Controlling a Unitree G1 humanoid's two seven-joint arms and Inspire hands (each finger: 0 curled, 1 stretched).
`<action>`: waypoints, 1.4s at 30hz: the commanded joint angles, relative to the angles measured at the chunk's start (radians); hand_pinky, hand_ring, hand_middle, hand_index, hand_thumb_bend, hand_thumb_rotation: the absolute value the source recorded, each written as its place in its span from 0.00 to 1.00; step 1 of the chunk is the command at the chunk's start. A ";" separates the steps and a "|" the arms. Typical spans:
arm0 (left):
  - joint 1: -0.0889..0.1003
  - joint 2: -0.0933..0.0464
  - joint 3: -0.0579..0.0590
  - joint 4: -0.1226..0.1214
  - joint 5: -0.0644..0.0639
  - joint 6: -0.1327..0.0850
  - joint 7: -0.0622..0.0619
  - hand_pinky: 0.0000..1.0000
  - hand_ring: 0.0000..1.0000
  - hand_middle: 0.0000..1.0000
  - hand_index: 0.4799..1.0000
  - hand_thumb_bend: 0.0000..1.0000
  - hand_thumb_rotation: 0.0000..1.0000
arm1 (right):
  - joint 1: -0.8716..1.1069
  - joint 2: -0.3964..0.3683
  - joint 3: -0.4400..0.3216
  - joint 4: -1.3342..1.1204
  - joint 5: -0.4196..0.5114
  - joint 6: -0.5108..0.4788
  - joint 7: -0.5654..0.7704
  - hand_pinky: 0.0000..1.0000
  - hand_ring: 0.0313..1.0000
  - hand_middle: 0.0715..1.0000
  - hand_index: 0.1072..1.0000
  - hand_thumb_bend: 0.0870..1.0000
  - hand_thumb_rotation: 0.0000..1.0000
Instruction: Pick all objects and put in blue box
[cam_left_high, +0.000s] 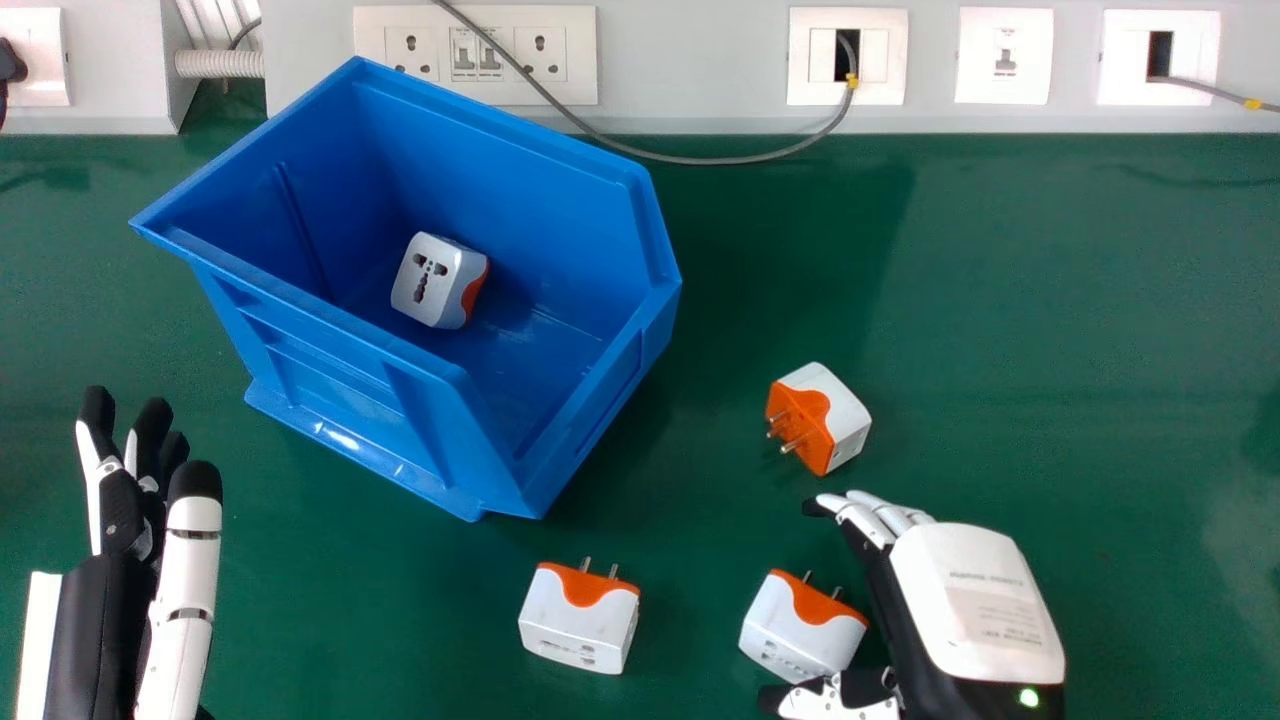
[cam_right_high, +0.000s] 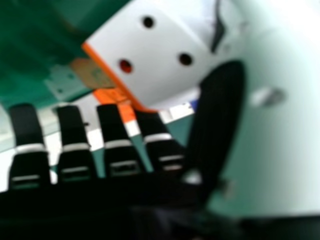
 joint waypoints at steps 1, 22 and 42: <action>-0.001 0.012 0.006 -0.026 -0.010 -0.002 -0.006 1.00 1.00 1.00 1.00 0.26 0.73 | -0.006 -0.014 0.012 0.017 -0.021 0.013 -0.007 0.66 0.79 0.81 0.76 0.65 0.28; -0.010 0.018 0.013 -0.048 -0.018 0.029 -0.008 1.00 1.00 1.00 1.00 0.27 0.75 | -0.057 -0.036 0.058 0.117 0.007 0.012 -0.040 0.22 0.24 0.35 0.43 0.47 0.00; -0.017 0.018 0.014 -0.080 -0.007 0.062 0.002 1.00 1.00 1.00 1.00 0.25 0.72 | -0.041 -0.028 0.021 0.029 0.115 0.047 0.129 0.08 0.09 0.12 0.41 0.45 0.14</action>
